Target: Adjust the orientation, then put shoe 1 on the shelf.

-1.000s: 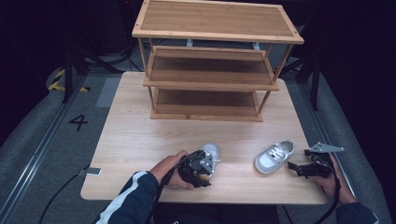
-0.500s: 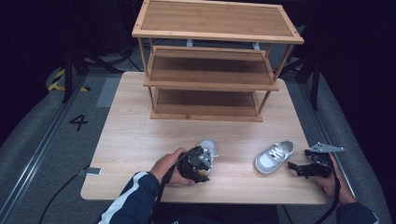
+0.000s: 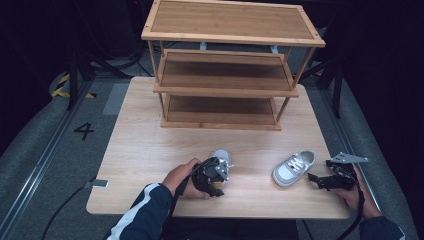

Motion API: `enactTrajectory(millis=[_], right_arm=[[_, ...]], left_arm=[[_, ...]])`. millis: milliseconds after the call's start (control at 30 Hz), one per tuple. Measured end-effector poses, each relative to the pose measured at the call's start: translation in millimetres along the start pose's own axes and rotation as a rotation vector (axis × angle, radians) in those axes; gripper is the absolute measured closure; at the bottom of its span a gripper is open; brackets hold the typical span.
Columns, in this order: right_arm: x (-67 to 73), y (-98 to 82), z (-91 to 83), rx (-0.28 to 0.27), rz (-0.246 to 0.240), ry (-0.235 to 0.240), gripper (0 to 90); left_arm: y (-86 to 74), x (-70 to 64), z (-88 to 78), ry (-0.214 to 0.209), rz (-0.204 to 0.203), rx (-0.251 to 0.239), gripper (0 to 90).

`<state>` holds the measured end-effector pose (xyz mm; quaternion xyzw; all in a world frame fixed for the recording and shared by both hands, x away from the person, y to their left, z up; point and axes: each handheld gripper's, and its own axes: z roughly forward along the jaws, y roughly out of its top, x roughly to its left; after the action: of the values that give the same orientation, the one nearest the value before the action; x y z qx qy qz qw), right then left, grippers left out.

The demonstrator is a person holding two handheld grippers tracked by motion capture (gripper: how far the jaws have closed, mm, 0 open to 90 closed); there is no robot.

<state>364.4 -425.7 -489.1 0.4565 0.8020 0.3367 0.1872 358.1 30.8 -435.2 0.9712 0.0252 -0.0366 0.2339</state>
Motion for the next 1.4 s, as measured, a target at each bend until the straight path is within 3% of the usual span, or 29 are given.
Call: enactTrajectory(millis=[167, 500, 867, 1033, 1100, 1167, 1400], right_arm=[[0.0, 0.3, 0.3, 0.0, 0.002, 0.0, 0.5], [-0.1, 0.2, 0.3, 0.0, 0.001, 0.001, 0.5], [-0.1, 0.0, 0.0, 0.0, 0.0, 0.0, 0.5], [0.1, -0.6, -0.5, -0.001, 0.002, 0.0, 0.5], [0.3, -0.8, -0.7, 0.0, 0.003, -0.001, 0.5], [0.3, -0.9, -0.8, 0.0, 0.003, -0.001, 0.5], [0.0, -0.8, -0.7, 0.0, 0.001, 0.001, 0.5]], left_arm=[[-2.3, 1.1, -0.2, -0.002, -0.013, -0.023, 67.5], [-6.8, 10.8, -4.7, 0.035, -0.054, -0.044, 68.8], [-7.6, 29.0, -27.4, 0.12, -0.076, -0.091, 68.8], [1.3, 53.4, -39.2, 0.166, -0.085, -0.081, 68.8], [5.7, 69.3, -42.9, 0.187, -0.094, -0.074, 68.8], [7.5, 76.4, -43.2, 0.194, -0.095, -0.063, 68.8], [10.9, 121.1, -37.0, 0.219, -0.111, -0.037, 68.5]])
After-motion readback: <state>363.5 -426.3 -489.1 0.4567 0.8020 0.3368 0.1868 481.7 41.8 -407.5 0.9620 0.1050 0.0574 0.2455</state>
